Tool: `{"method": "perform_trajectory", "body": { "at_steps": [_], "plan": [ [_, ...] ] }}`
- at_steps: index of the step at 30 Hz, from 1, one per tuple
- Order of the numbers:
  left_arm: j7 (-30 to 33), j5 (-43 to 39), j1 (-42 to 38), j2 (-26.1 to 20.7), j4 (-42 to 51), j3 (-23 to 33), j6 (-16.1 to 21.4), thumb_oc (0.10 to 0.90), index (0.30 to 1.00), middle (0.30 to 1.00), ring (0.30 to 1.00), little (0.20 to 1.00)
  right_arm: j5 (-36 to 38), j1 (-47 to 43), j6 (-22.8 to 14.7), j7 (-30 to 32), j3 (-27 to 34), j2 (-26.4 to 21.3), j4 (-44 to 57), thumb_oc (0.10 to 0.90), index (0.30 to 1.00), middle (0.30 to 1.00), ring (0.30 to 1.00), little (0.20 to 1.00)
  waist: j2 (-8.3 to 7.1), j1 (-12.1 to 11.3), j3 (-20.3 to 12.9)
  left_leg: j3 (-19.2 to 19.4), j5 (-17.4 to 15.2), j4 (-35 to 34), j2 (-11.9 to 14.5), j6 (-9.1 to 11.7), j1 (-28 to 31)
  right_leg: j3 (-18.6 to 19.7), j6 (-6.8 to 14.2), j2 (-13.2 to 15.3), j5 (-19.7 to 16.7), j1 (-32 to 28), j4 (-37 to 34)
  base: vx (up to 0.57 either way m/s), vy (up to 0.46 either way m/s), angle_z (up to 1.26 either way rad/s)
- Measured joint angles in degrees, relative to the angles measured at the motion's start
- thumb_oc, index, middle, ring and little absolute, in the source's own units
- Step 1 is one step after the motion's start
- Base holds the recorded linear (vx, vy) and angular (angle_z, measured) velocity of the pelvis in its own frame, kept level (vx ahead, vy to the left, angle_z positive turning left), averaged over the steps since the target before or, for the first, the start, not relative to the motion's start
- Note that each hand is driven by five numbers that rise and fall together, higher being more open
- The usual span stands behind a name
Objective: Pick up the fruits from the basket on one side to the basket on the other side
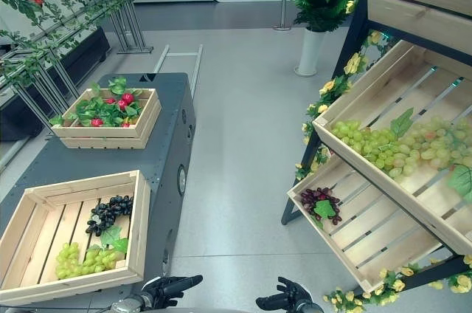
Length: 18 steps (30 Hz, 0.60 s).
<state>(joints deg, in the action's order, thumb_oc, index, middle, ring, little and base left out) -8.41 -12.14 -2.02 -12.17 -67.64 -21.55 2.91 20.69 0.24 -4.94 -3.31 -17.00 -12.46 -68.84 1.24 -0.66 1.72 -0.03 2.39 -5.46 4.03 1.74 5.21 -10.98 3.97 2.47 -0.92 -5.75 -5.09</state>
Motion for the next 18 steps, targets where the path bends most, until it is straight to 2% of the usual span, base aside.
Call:
{"method": "perform_trajectory", "body": {
  "at_steps": [9, 14, 16, 17, 18],
  "plan": [
    [3.7, -0.2, 0.0, 0.1, -0.6, 0.1, 0.3, 0.800, 0.900, 0.900, 0.900, 0.900, -0.1, 0.1, 0.2, -0.2, 0.0, -0.3, 0.0, 0.800, 0.900, 0.900, 0.900, 0.900, -0.03, 0.0, 0.3, -0.9, 0.1, 0.9, 1.3, 0.8, -0.9, 0.0, -0.6, -1.7, 0.7, 0.2, 0.0, 0.00, -0.171, 0.05],
    [5.6, -4.0, -1.5, 0.1, -0.5, 2.0, 1.1, 0.800, 0.900, 0.900, 0.900, 0.900, -0.1, -0.7, 0.9, -0.5, 0.0, -1.0, -0.2, 0.800, 0.900, 0.900, 0.900, 0.900, -0.33, -0.2, 3.2, -0.9, 0.6, 6.3, 1.5, 2.0, -4.8, 1.3, -2.7, -2.8, 2.1, 1.0, 1.0, -0.01, -0.114, 0.45],
    [5.9, -4.6, -1.5, 0.0, -0.5, 3.2, 1.1, 0.800, 0.900, 0.900, 0.900, 0.900, -0.1, -2.0, 1.0, -0.6, 0.0, -1.2, -0.7, 0.800, 0.900, 0.900, 0.900, 0.900, -0.20, -0.9, 5.3, 0.5, 1.4, 9.5, 1.3, 3.2, -6.2, 1.0, -3.4, -2.5, 2.5, 1.2, 2.2, 0.06, -0.018, 0.14],
    [5.8, -5.3, -1.5, 0.0, -0.5, 4.5, 1.1, 0.800, 0.900, 0.900, 0.900, 0.900, -0.1, -2.4, 1.0, -0.6, 0.1, -1.2, -0.7, 0.800, 0.900, 0.900, 0.900, 0.900, -0.49, -0.9, 5.9, 0.5, 2.5, 11.0, 0.9, 4.8, -7.1, 1.0, -3.7, -2.0, 2.7, 1.2, 2.5, 0.09, 0.019, 0.04],
    [6.0, -5.9, -1.5, 0.0, -0.5, 5.1, 1.1, 0.800, 0.900, 0.900, 0.900, 0.900, -0.1, -2.5, 1.0, -0.7, 0.0, -1.2, -0.7, 0.800, 0.900, 0.900, 0.900, 0.900, -1.39, -1.0, 6.4, 0.5, 3.8, 12.4, 0.3, 5.5, -7.9, 0.9, -4.0, -1.1, 2.5, 1.2, 2.5, 0.11, 0.047, 0.00]
  ]
}}
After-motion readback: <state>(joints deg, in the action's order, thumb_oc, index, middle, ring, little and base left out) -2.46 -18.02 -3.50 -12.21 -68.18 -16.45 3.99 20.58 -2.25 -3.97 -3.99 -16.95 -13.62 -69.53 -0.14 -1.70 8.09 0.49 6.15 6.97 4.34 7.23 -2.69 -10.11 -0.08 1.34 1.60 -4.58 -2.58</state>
